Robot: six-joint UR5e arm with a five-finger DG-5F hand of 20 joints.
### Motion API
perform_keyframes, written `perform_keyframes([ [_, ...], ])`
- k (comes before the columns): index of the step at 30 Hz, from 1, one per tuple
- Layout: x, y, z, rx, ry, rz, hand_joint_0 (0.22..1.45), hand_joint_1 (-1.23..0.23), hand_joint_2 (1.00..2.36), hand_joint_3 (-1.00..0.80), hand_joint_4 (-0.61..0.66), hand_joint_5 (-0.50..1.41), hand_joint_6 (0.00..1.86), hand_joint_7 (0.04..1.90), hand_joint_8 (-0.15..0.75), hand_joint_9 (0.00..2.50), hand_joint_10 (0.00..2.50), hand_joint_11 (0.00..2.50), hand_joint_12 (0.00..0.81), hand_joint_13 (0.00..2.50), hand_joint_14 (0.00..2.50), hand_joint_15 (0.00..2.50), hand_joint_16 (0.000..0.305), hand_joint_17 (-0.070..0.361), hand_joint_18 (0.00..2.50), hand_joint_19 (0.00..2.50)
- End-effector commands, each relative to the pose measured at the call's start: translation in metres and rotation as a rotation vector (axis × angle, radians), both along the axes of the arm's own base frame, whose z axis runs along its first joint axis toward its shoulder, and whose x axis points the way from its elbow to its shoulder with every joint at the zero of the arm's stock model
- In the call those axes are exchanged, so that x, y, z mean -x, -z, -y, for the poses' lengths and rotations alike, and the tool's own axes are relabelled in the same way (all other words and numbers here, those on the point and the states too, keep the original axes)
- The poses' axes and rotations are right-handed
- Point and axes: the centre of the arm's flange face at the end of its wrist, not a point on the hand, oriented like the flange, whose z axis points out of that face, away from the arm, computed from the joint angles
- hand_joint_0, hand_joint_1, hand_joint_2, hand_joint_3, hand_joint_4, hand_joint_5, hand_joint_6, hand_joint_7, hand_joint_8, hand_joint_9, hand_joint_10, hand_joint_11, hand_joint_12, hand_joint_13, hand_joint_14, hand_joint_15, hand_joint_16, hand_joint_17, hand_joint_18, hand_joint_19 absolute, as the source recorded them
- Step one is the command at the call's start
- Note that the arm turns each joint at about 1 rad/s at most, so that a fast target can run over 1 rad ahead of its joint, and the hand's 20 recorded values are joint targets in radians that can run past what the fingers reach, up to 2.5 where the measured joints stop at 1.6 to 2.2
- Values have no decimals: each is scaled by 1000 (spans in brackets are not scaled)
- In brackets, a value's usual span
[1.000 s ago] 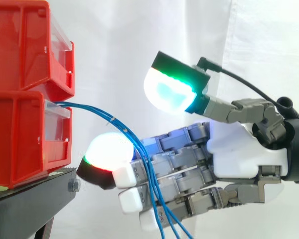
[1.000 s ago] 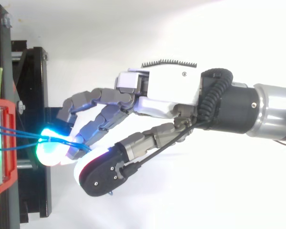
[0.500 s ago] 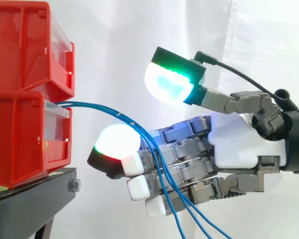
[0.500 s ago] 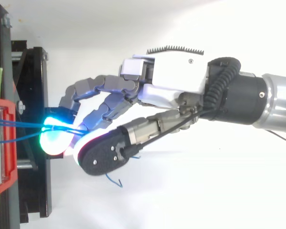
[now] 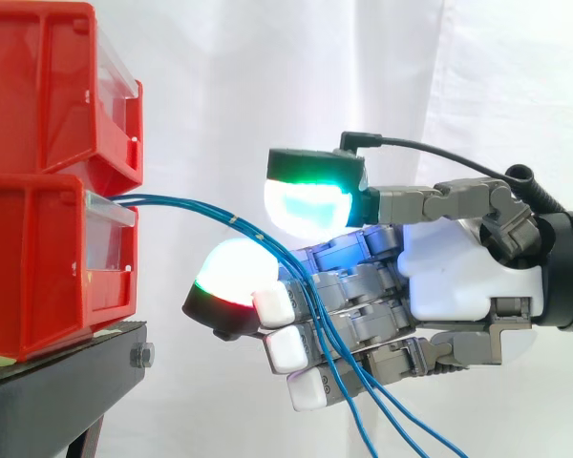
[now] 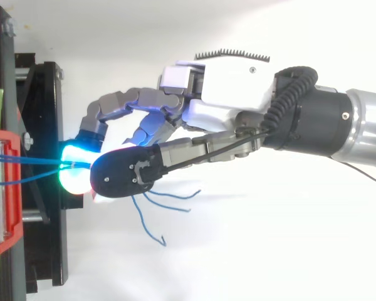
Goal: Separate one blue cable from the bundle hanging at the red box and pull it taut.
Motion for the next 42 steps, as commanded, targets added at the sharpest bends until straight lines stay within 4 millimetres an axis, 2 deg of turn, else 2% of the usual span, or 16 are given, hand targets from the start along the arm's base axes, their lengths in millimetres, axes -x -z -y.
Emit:
perform_keyframes([
  [1, 0, 0, -1, 0, 0, 2, 725, -590, 1018, -56, 308, -103, 503, 1040, 352, 990, 9, 300, 374, 985, 12, 346, 37, 84, 764, 329],
  [4, 0, 0, 0, 0, 0, 2, 737, -606, 1017, -68, 318, -102, 504, 1043, 354, 1007, 10, 318, 371, 1003, 14, 355, 36, 82, 769, 336],
  [7, 0, -5, 0, 2, 0, 6, 708, -611, 1021, -169, 308, -102, 504, 1051, 354, 1010, 10, 320, 370, 1011, 13, 361, 35, 80, 785, 316],
  [10, 1, -7, 1, 11, 3, 8, 637, -501, 1011, -380, 321, -103, 504, 1054, 349, 1011, 10, 326, 367, 1016, 13, 366, 36, 81, 795, 330],
  [12, 1, -13, 1, 31, 2, 13, 622, -468, 1008, -415, 322, -103, 504, 1054, 356, 1019, 10, 326, 370, 1019, 14, 373, 36, 82, 796, 337],
  [15, 4, -22, 2, 57, 3, 16, 652, -480, 1012, -356, 317, -101, 504, 1060, 359, 1027, 10, 332, 372, 1031, 13, 370, 36, 82, 800, 333],
  [17, 5, -23, 2, 70, 3, 7, 697, -553, 1021, -207, 313, -98, 504, 1071, 357, 1042, 10, 328, 372, 1046, 14, 378, 36, 81, 802, 342],
  [19, 6, -28, 2, 74, 4, 5, 706, -572, 1022, -168, 303, -97, 504, 1075, 353, 1050, 13, 338, 373, 1061, 14, 387, 36, 80, 800, 349],
  [25, 10, -28, -1, 75, 3, -23, 710, -623, 1023, -166, 312, -99, 504, 1111, 354, 1066, 12, 376, 377, 1077, 14, 401, 35, 79, 814, 365],
  [31, 10, -28, -4, 77, 2, -25, 778, -655, 1023, 53, 279, -90, 503, 1173, 352, 1097, 12, 410, 368, 1093, 15, 439, 35, 78, 765, 442],
  [34, 10, -27, -4, 76, 2, -26, 791, -671, 1021, 34, 269, -91, 503, 1209, 351, 1090, 15, 426, 373, 1096, 15, 449, 34, 78, 759, 463],
  [37, 10, -26, -4, 76, 2, -28, 753, -731, 1024, -77, 248, -92, 503, 1258, 349, 1085, 14, 461, 376, 1098, 16, 451, 34, 77, 802, 426],
  [39, 10, -28, -4, 74, 2, -26, 678, -739, 1024, -134, 238, -96, 502, 1330, 349, 1081, 14, 486, 377, 1106, 18, 452, 35, 79, 843, 390],
  [41, 10, -27, -4, 75, 2, -31, 663, -738, 1021, -180, 237, -96, 501, 1341, 352, 1078, 17, 493, 379, 1106, 17, 460, 35, 79, 845, 396],
  [42, 10, -28, -4, 75, 2, -29, 633, -697, 1017, -272, 242, -95, 501, 1345, 354, 1084, 15, 493, 376, 1106, 18, 458, 36, 81, 846, 405],
])
